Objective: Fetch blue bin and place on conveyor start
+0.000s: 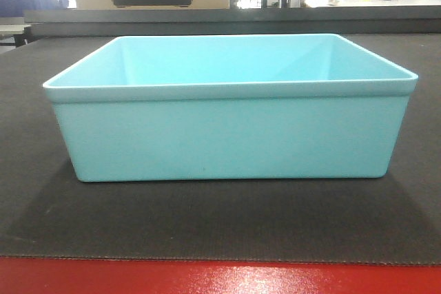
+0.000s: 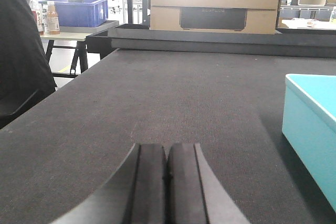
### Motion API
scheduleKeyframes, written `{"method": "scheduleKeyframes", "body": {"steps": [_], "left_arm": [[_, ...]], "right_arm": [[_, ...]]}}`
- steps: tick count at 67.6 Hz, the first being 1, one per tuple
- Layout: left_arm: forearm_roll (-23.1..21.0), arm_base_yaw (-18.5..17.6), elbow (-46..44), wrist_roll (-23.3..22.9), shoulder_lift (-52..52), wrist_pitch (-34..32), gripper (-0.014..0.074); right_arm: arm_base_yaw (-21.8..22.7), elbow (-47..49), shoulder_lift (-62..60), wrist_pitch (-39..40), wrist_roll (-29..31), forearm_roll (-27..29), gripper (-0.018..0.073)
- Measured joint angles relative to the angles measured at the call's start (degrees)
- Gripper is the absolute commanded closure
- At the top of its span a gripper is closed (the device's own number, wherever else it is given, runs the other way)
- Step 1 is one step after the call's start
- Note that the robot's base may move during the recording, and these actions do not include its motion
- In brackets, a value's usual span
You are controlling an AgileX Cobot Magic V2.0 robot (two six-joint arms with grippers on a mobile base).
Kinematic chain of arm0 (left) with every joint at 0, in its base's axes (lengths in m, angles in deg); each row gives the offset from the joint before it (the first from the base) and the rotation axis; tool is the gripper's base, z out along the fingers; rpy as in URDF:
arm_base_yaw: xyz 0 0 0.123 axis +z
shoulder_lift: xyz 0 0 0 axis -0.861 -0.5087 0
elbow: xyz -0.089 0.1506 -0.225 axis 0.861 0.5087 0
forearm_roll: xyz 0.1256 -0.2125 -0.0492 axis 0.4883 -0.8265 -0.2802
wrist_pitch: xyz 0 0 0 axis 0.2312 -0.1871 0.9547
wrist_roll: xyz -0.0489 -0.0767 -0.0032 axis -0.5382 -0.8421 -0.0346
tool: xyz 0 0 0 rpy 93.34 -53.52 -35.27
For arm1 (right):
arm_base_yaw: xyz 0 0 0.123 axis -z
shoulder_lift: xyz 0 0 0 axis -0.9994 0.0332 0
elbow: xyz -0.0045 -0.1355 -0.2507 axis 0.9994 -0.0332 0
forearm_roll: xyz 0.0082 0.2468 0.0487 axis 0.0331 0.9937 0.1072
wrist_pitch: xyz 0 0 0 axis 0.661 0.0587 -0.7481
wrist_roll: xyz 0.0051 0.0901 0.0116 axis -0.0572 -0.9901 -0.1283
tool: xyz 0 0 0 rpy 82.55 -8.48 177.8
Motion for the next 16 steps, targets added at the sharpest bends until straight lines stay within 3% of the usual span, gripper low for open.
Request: {"method": "scheduleKeyframes", "body": {"steps": [16], "left_arm": [[0.0,0.0,0.0,0.0,0.0,0.0,0.0707]], "right_arm": [[0.0,0.0,0.0,0.0,0.0,0.0,0.0721]]}}
